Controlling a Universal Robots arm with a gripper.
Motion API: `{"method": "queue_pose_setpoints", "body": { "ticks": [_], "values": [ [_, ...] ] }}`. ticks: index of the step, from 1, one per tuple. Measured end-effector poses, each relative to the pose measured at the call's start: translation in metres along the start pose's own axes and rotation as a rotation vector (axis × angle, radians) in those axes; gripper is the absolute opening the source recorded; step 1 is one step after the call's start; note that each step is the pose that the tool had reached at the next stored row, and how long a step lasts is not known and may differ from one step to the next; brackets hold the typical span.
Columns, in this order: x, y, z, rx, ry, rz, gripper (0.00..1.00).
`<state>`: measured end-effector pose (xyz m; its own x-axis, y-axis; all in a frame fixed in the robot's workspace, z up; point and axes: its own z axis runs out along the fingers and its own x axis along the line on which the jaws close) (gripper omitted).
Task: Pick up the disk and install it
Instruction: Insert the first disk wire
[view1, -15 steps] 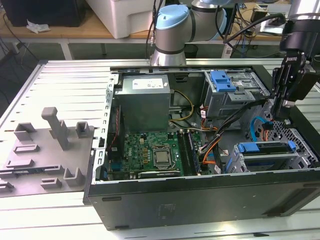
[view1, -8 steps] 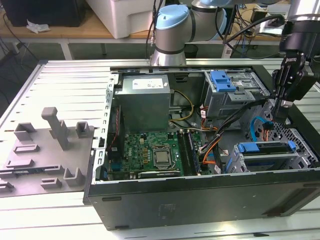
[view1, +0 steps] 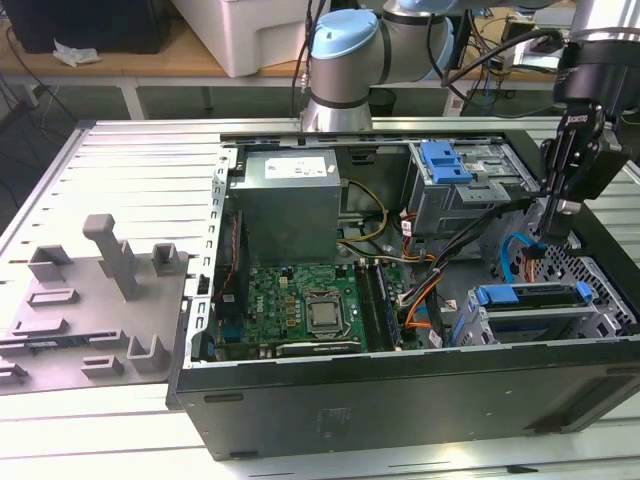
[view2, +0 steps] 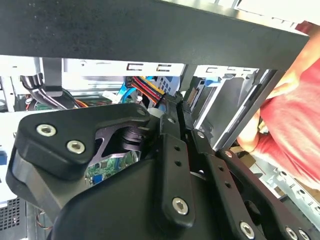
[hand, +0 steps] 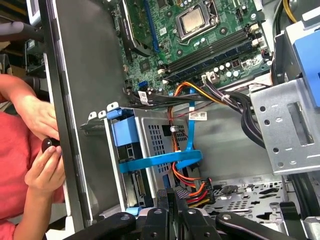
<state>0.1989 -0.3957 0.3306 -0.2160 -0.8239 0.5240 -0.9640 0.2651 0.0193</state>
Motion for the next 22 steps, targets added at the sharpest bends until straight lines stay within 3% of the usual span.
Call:
{"method": "queue_pose_setpoints", "body": {
  "ticks": [6,12,19,22],
  "values": [
    [0.0013,0.0048,0.0009,0.0137,-0.0020,-0.008,0.17],
    [0.0073,0.0090,0.0047,0.0276,-0.0048,-0.016,0.17],
    [0.0169,0.0090,0.0106,0.0539,-0.0243,-0.033,0.17],
    [0.0179,0.0104,0.0112,0.0634,-0.0257,-0.047,0.17]
  ]
}}
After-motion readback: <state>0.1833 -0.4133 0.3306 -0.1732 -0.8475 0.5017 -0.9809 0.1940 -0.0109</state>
